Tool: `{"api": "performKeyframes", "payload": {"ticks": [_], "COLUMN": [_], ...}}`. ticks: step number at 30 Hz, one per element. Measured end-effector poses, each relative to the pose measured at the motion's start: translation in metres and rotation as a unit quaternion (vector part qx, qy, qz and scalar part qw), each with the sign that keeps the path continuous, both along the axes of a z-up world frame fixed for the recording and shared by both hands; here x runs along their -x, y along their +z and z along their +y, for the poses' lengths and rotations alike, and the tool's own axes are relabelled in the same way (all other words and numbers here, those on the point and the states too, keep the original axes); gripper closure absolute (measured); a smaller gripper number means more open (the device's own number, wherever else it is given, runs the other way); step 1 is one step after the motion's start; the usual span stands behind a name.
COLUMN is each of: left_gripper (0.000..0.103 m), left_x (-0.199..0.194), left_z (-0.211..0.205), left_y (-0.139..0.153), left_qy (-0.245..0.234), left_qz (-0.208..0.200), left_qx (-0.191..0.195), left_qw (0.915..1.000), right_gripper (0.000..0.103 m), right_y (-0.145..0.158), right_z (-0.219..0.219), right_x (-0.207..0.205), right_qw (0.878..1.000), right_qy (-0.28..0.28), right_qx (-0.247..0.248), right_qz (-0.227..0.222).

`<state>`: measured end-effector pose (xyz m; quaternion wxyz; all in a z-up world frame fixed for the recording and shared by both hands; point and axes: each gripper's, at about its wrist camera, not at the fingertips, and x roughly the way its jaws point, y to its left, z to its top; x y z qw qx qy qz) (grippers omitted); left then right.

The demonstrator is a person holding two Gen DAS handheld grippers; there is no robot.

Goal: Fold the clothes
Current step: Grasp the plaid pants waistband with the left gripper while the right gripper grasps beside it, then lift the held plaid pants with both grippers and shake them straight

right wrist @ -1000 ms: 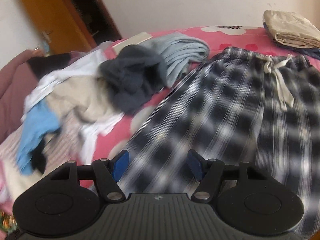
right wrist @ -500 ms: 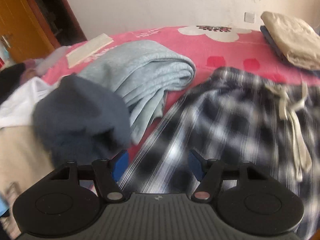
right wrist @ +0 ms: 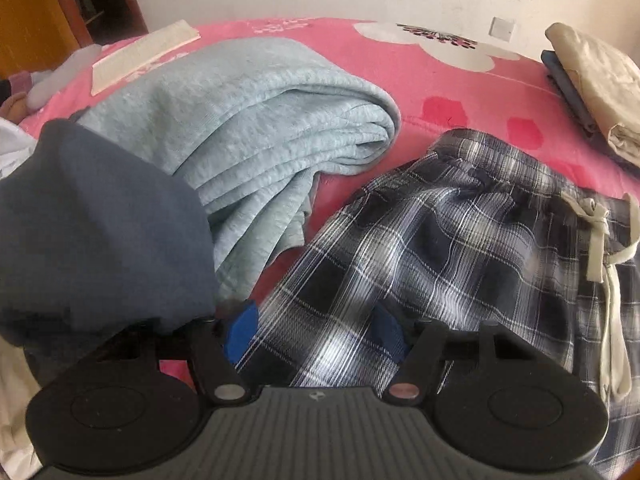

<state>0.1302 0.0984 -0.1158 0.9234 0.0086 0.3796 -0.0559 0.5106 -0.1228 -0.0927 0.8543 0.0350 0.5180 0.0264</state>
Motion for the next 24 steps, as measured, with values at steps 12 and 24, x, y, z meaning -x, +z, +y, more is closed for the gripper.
{"api": "performKeyframes", "payload": {"ticks": [12, 24], "left_gripper": [0.102, 0.102], "left_x": [0.010, 0.027], "left_z": [0.007, -0.034], "left_y": [0.004, 0.014], "left_qy": [0.021, -0.097], "left_qz": [-0.005, 0.003], "left_qx": [0.101, 0.240], "left_qw": [0.9947, 0.9658], "right_gripper": [0.035, 0.098], "right_y": [-0.011, 0.010], "right_z": [0.013, -0.027], "right_x": [-0.005, 0.021], "right_qw": [1.000, 0.999], "right_qy": [0.011, -0.004], "right_qx": [0.022, -0.032], "right_qz": [0.008, -0.039]}}
